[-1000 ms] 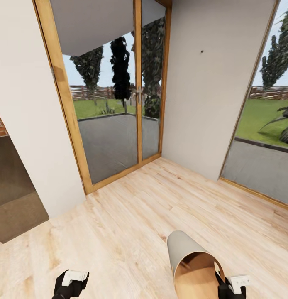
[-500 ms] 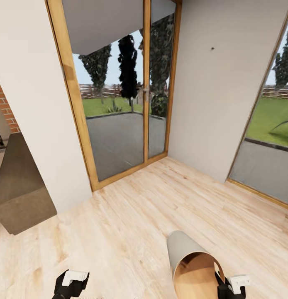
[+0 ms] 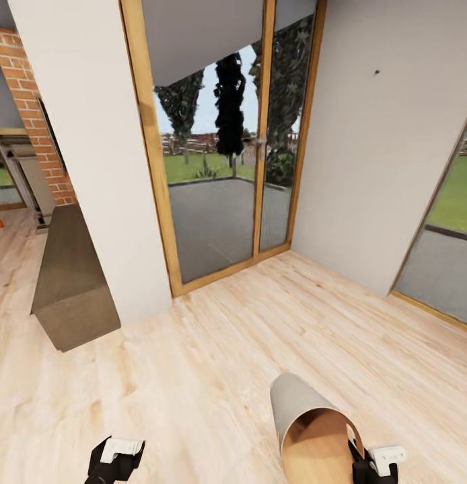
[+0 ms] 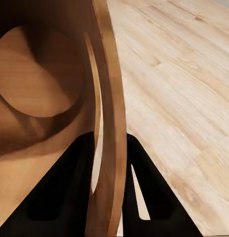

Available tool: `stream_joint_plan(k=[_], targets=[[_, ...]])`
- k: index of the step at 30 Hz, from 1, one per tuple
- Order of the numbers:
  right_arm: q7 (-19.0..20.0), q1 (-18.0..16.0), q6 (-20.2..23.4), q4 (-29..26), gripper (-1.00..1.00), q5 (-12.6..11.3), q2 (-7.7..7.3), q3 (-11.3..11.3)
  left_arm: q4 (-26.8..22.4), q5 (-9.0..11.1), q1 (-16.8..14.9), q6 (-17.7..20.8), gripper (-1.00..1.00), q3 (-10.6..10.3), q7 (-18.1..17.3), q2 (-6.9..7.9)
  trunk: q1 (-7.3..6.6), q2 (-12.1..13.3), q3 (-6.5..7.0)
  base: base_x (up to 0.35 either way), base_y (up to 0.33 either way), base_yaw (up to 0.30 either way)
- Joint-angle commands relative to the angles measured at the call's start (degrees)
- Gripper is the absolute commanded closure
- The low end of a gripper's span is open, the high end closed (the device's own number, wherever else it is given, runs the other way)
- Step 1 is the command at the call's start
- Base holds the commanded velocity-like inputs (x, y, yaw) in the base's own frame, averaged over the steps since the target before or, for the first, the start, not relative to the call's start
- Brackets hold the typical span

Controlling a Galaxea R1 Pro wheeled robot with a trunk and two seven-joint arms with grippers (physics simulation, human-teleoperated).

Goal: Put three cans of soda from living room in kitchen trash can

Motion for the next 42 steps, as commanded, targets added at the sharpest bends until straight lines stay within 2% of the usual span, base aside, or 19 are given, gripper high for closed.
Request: stream_joint_plan(k=[1, 30, 42], targets=[[0.2, 0.0, 0.0, -0.1, 1.00, -0.1, 0.01, -0.3, 0.0, 0.0, 0.0, 0.0, -1.00, 0.0, 0.0, 0.00, 0.00, 0.0, -0.05, -0.294, 0.114, 0.187], [0.2, -0.1, 0.0, 0.7, 1.00, -0.1, 0.01, -0.2, 0.0, 0.0, 0.0, 0.0, -1.00, 0.0, 0.0, -0.10, 0.00, 0.0, -1.73, -0.307, 0.027, 0.187], [0.2, 0.0, -0.1, 0.7, 1.00, -0.1, 0.01, -0.2, 0.0, 0.1, 0.0, -0.1, -1.00, 0.0, 0.1, -0.10, 0.00, 0.0, -2.42, -0.037, 0.000, 0.187]])
